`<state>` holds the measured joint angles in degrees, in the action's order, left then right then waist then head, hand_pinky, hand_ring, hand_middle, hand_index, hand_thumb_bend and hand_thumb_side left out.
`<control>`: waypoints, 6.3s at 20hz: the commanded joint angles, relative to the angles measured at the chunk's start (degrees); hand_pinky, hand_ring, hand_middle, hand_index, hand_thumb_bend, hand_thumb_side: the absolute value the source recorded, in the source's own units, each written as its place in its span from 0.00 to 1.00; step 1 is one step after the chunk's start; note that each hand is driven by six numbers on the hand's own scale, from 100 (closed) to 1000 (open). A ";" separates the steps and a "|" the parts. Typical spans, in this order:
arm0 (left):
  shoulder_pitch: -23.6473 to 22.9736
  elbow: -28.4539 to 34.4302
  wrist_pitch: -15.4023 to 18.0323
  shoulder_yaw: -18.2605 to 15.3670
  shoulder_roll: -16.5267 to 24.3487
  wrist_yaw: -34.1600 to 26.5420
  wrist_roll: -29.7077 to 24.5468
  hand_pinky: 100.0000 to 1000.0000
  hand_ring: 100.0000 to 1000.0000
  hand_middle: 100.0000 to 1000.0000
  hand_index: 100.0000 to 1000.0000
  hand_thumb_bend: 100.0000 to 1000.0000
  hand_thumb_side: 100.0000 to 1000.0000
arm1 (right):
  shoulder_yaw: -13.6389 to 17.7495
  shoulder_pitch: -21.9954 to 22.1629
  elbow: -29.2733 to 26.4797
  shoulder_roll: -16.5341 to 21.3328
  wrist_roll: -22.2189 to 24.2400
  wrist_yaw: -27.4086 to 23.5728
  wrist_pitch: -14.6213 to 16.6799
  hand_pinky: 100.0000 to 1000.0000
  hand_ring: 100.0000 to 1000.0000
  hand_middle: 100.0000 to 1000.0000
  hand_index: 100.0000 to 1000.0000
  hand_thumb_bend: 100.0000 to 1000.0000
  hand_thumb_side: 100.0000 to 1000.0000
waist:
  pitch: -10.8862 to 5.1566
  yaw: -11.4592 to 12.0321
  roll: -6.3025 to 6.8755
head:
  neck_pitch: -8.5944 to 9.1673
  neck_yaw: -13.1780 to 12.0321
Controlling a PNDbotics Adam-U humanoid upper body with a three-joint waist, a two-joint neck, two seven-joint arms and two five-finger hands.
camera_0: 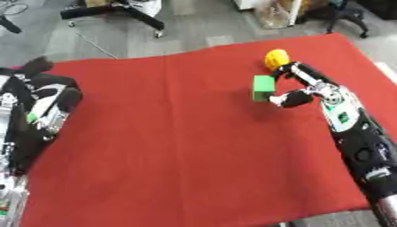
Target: Pick up the objects with one hand, pass them to the other hand, and then place them into the box on the other side of the table.
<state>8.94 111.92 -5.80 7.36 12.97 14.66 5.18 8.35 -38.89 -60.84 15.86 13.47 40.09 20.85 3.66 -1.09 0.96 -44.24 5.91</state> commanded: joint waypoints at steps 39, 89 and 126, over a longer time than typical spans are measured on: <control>12.52 -2.41 7.29 13.72 -0.90 -3.60 -14.04 0.78 0.78 0.81 0.90 0.64 0.54 | -19.31 11.91 -35.17 -21.44 12.17 -25.05 -6.24 0.81 0.79 0.53 0.41 0.05 0.18 | -0.57 -0.56 0.07 | 0.12 -4.37; 9.00 -7.56 4.21 9.68 -1.13 2.00 -7.59 0.52 0.45 0.45 0.59 0.00 0.32 | -18.37 12.38 -36.63 -20.75 12.14 -27.06 -6.18 0.81 0.79 0.53 0.41 0.03 0.17 | -0.54 -0.71 0.08 | 0.12 -3.23; 8.44 -7.38 6.65 6.83 -0.56 0.09 -3.89 0.49 0.41 0.40 0.51 0.00 0.35 | -17.52 12.31 -37.01 -20.53 9.28 -29.84 -7.38 0.83 0.83 0.71 0.87 0.37 0.63 | -0.59 -0.39 0.01 | 0.12 -2.17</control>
<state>16.97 103.89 0.80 14.97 11.21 14.43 0.87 -9.51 -25.73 -96.47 -5.02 23.70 10.28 13.53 3.68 -1.49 0.95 -44.24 3.68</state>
